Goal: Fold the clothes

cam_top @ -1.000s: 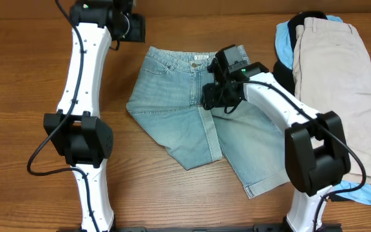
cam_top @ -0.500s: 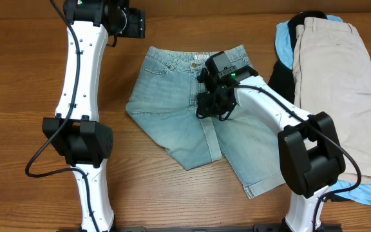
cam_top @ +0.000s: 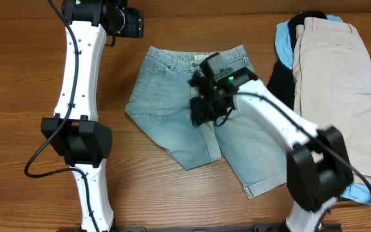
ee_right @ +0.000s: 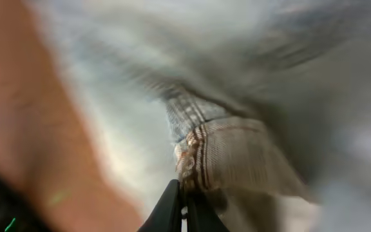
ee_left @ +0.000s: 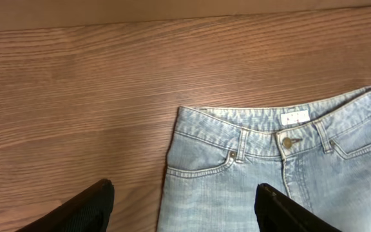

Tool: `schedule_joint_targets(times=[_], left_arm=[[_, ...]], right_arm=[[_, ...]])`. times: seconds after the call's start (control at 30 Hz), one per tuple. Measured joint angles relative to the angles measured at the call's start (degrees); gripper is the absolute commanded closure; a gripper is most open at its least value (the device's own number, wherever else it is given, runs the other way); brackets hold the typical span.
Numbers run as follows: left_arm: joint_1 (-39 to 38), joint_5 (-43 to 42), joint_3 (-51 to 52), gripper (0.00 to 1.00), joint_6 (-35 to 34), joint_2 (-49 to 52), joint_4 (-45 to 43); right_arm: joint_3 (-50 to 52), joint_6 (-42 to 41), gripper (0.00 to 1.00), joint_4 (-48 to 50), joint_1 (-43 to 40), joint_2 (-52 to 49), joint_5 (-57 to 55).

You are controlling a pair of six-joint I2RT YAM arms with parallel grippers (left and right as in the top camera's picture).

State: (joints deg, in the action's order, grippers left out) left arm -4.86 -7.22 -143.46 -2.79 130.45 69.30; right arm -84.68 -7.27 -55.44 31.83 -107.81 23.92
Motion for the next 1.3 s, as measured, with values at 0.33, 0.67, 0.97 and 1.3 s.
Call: schedule_joint_targets(times=[0.33, 0.67, 0.97, 1.3], left_arm=[[1.7, 0.0, 0.0, 0.27, 0.2, 0.0, -0.1], [2.3, 0.0, 0.0, 0.27, 0.2, 0.0, -0.1], [2.3, 0.0, 0.0, 0.27, 0.2, 0.0, -0.1], [-1.9, -5.2, 5.9, 0.27, 7.8, 0.0, -3.4]], right_arm=[[-0.5, -2.3, 0.7, -6.9, 24.1, 6.8, 4.4], [-0.5, -5.0, 0.45, -8.6, 27.7, 6.8, 5.4], [-2.0, -11.9, 0.39, -7.5, 1.7, 9.4, -12.1], [-2.0, -12.6, 0.33, -3.3, -15.7, 8.8, -17.9]])
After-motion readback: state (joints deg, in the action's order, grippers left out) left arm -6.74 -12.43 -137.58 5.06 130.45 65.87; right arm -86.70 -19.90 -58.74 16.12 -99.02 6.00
